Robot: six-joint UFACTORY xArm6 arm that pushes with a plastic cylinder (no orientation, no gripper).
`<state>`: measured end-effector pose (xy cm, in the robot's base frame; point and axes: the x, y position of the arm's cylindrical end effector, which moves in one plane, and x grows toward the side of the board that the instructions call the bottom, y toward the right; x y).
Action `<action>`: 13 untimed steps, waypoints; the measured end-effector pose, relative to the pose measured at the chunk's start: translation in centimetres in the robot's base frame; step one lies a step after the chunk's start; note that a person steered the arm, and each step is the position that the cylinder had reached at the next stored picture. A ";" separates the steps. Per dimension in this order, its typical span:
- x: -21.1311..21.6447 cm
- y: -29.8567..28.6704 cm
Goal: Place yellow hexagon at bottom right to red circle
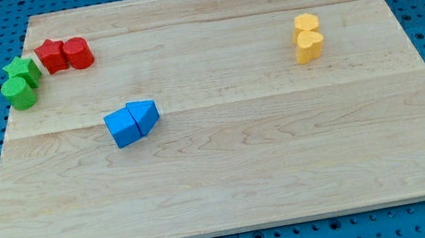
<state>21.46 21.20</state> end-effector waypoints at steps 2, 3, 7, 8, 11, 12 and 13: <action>7.8 6.5; 10.9 3.1; 11.8 -18.4; 9.1 -15.4; 11.3 -30.1; 9.8 -23.1; 11.5 -19.5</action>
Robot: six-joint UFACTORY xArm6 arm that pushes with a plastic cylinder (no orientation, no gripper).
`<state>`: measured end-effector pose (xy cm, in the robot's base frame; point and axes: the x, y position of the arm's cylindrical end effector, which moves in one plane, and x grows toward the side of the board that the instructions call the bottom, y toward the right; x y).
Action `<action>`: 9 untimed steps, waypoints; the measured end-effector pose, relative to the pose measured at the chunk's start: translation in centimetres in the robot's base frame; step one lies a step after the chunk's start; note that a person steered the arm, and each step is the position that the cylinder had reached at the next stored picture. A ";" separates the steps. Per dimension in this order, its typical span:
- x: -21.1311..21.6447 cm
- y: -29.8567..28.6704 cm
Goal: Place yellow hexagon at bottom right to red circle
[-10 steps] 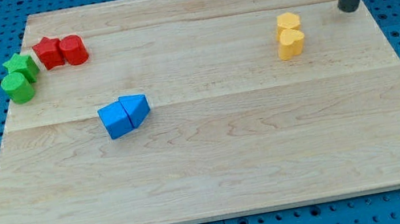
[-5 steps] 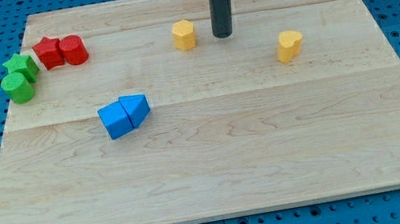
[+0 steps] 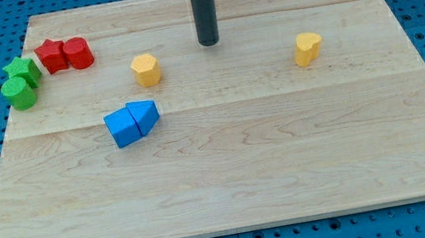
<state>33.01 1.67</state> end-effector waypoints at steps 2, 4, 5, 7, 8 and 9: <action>4.1 -10.0; 4.1 -13.0; 2.6 -15.1; 6.0 -17.1; 5.5 -19.9; 3.6 -19.7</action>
